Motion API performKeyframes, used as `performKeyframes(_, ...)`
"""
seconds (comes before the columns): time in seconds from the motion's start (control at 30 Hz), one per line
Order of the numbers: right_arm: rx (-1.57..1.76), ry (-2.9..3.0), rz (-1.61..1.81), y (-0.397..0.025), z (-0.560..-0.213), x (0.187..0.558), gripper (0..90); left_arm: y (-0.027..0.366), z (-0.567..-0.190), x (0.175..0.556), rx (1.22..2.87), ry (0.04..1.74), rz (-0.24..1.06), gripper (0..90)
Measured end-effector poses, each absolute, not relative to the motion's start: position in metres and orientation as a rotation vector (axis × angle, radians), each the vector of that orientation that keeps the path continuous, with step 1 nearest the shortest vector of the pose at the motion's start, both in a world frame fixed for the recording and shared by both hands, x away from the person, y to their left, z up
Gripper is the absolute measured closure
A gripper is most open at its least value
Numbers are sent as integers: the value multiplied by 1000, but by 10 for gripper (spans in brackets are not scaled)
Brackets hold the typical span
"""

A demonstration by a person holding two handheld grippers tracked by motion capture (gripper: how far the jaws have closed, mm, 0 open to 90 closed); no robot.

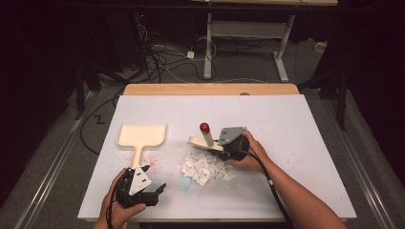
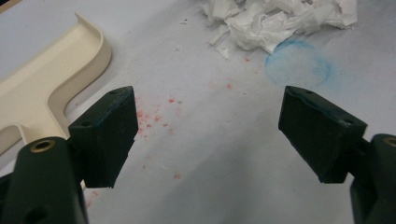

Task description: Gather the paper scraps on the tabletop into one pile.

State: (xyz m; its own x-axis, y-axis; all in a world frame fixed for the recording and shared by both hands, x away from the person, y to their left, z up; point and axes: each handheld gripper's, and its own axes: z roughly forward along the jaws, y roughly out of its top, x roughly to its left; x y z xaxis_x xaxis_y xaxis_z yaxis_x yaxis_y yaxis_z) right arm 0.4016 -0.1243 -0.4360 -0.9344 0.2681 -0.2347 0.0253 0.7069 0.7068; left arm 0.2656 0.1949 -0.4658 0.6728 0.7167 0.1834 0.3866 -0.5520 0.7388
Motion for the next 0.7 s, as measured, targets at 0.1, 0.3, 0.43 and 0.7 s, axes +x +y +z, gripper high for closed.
performKeyframes(0.1,212,2614,1119,-132,-433,388,679,193,-466,267,2220,839,618,190)
performKeyframes(0.3,288,2487,1132,-148,-421,372,680,190,-468,267,2227,831,618,190)
performKeyframes(0.43,348,2414,1211,-163,-408,367,680,190,-468,267,2230,838,616,190)
performKeyframes(0.7,454,2409,1166,-220,-395,331,680,190,-468,266,2232,826,641,190)
